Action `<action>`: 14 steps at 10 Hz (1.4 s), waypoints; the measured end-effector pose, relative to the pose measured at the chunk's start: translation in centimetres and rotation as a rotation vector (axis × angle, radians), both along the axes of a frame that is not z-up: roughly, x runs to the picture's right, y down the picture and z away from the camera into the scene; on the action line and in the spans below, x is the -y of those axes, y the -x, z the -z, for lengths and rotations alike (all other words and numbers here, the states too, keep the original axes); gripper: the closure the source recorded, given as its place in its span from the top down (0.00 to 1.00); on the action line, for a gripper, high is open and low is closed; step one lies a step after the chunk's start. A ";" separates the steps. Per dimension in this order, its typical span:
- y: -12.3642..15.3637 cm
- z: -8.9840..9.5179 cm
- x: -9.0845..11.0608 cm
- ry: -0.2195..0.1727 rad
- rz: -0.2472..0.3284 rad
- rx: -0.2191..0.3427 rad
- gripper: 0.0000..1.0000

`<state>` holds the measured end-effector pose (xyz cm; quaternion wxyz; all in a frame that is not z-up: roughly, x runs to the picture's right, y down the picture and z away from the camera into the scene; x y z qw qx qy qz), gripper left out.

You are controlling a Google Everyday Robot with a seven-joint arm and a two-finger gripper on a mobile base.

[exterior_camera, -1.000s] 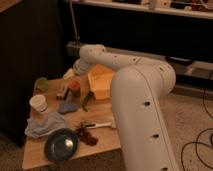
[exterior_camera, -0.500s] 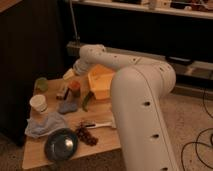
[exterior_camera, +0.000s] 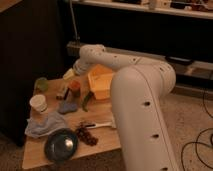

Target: Place grapes in plastic cup

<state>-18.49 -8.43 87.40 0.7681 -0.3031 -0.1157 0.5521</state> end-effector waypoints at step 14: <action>-4.8 10.7 -16.1 0.116 0.101 0.053 0.80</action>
